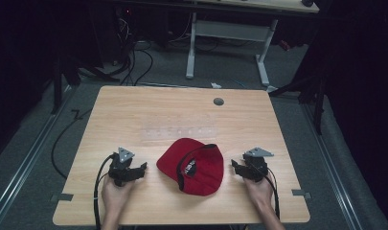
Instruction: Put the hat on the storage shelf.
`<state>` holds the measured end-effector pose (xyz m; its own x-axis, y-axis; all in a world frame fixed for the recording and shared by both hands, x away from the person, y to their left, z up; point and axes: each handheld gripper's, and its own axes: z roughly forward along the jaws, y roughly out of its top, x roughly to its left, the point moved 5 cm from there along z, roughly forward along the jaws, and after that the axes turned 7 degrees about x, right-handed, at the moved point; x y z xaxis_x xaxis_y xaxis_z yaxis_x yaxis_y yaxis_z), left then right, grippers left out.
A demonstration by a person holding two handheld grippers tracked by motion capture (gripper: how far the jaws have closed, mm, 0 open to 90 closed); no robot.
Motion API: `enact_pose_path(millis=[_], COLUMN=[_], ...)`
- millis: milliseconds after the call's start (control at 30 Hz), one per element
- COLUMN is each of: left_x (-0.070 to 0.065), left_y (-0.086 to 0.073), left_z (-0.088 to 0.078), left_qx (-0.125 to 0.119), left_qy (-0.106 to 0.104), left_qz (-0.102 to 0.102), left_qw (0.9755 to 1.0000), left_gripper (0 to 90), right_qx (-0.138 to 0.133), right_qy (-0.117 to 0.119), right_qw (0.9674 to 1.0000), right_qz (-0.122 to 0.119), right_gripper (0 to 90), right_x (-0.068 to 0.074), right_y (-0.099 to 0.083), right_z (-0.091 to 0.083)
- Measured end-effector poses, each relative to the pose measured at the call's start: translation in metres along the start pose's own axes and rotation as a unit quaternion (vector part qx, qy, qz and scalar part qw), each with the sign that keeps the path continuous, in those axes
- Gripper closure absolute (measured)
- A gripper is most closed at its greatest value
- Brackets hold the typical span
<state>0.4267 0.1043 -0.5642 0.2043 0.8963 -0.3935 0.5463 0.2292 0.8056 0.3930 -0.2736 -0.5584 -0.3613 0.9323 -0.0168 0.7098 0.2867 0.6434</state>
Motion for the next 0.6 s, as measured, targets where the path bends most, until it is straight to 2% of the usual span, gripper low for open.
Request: enact_pose_path(millis=[133,300,500,600], left_x=[0.0,0.0,0.0,0.0], left_y=[0.0,0.0,0.0,0.0], left_z=[0.0,0.0,0.0,0.0], left_qx=[0.0,0.0,0.0,0.0], left_qy=[0.0,0.0,0.0,0.0], left_qz=[0.0,0.0,0.0,0.0], left_qw=[1.0,1.0,1.0,1.0], left_gripper=[27.9,27.8,27.8,27.7], right_qx=[-0.009,-0.03,-0.04,-0.059], right_qy=[0.007,0.031,0.047,0.07], right_qw=[0.9999,0.9989,0.9979,0.9957], right_qz=[0.005,0.019,0.02,0.018], right_gripper=[43.8,43.9,42.5,40.1], right_x=[-0.001,0.0,0.002,0.007], right_y=[0.0,0.001,0.003,0.009], right_z=[-0.006,-0.017,-0.023,-0.031])
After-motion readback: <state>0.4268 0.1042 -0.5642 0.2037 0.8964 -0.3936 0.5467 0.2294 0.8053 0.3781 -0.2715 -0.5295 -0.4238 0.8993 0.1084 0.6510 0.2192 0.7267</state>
